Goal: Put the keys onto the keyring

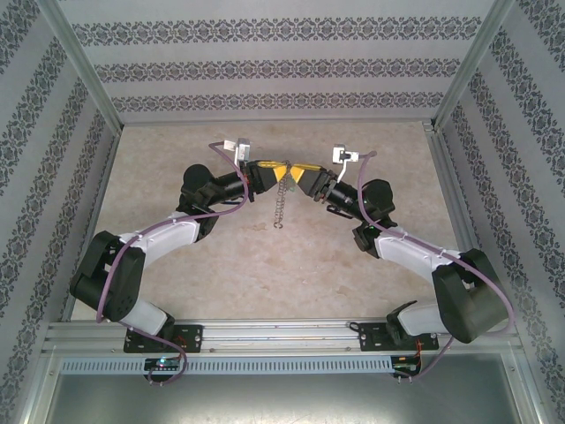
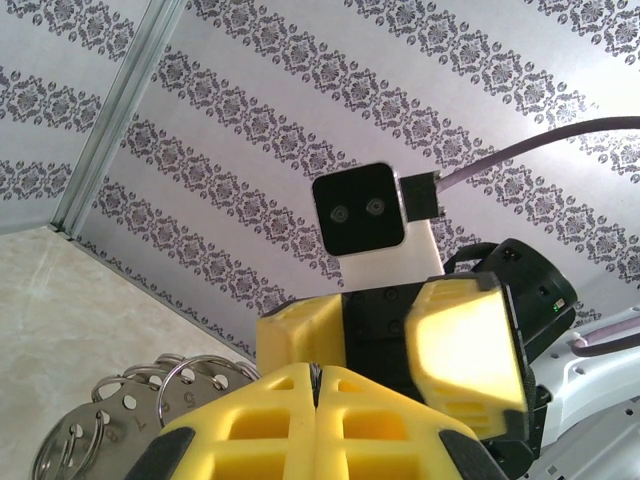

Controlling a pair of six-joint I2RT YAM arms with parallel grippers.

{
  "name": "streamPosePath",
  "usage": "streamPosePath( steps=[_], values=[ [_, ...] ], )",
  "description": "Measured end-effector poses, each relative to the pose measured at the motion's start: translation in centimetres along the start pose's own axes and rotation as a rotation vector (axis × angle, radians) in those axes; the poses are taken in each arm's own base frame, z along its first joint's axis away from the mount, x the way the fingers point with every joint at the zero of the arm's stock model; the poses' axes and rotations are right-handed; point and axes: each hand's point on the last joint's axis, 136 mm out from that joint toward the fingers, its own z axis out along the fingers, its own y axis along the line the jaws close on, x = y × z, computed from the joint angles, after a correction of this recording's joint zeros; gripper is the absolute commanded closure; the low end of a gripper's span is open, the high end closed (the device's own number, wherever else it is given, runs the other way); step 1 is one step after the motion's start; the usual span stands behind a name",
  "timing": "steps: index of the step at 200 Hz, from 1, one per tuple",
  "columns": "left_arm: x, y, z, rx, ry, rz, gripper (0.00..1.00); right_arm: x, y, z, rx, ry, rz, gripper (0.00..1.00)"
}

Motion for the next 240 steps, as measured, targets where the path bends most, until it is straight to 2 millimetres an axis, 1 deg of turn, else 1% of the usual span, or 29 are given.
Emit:
streamPosePath(
  steps=[46,62,91,130,161,174,198,240],
  values=[
    [-0.01,-0.01,0.0,0.0,0.0,-0.003,1.0,0.18,-0.01,0.0,-0.001,0.004,0.005,0.7],
    [-0.01,-0.01,0.0,0.0,0.0,-0.003,1.0,0.26,0.06,0.04,-0.005,0.007,0.004,0.71],
    [-0.02,0.0,0.0,0.0,-0.001,-0.003,1.0,0.62,-0.08,0.27,-0.006,0.015,0.011,0.71],
    [-0.27,0.07,-0.02,-0.006,-0.013,0.003,1.0,0.46,-0.06,0.52,-0.011,0.012,0.007,0.71],
    [-0.46,0.06,-0.02,-0.007,-0.021,0.008,1.0,0.38,-0.08,0.7,-0.015,0.011,0.005,0.62],
    [-0.44,-0.01,0.0,-0.005,-0.02,0.008,1.0,0.4,-0.1,0.71,-0.015,0.012,0.006,0.61],
    [-0.49,-0.04,0.0,-0.004,-0.022,0.01,1.0,0.42,-0.24,0.71,-0.011,0.012,0.009,0.61],
    [-0.52,-0.07,0.0,-0.003,-0.024,0.012,1.0,0.43,-0.25,0.7,-0.011,0.013,0.011,0.68]
  ],
)
